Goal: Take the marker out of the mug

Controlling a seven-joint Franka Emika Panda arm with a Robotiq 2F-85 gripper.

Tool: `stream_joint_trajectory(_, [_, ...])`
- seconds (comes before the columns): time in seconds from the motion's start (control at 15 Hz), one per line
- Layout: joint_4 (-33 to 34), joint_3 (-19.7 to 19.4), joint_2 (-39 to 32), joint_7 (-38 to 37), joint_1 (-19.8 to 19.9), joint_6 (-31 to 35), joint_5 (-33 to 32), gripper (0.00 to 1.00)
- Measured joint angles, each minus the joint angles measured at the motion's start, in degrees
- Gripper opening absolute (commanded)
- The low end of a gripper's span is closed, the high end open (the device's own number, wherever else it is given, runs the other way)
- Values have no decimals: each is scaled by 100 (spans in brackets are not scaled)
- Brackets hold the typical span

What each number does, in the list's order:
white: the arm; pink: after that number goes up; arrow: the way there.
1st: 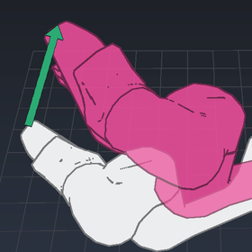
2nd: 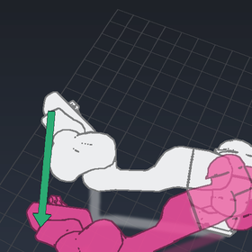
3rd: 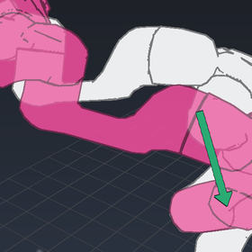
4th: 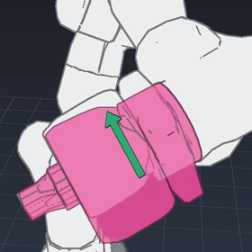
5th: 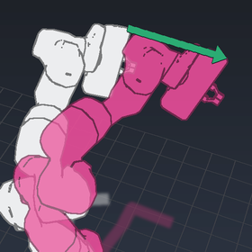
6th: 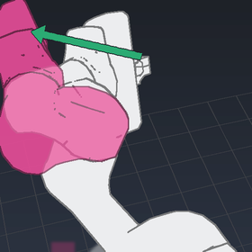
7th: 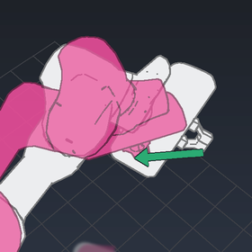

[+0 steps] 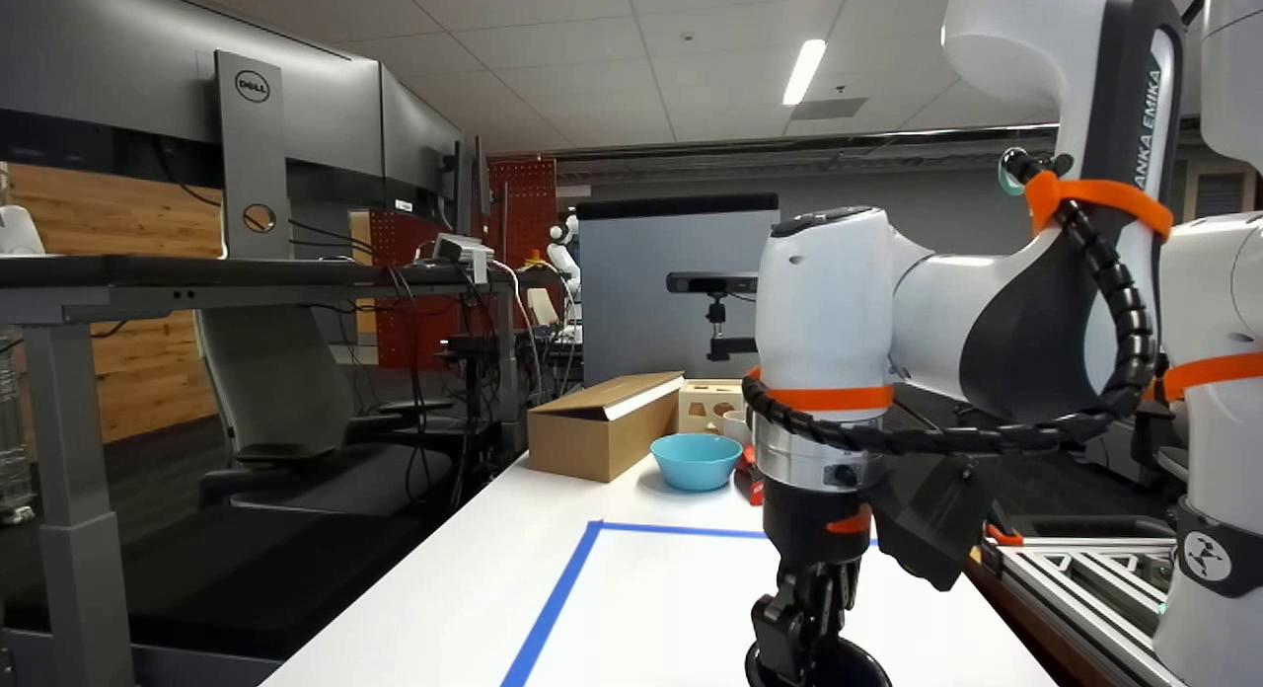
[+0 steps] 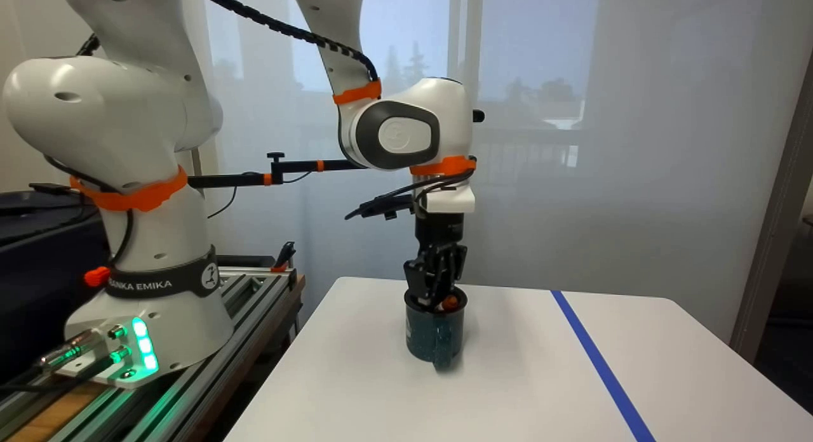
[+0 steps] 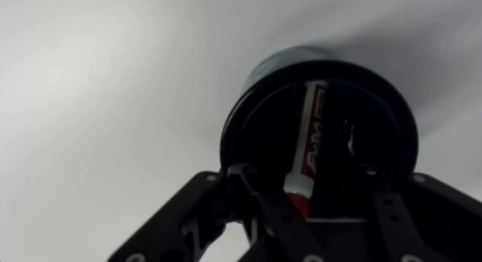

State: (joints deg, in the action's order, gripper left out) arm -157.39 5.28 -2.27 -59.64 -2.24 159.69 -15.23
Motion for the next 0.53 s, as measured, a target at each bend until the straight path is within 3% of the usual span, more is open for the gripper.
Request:
stream_joint_trajectory(0.07, [0,-16,-39,-8,-19,7,-7,18])
stream_joint_trajectory(0.2, [0,-54,-103,-19,-71,31,-31,1])
stream_joint_trajectory(0.53, [20,-121,-119,-53,-234,84,-35,5])
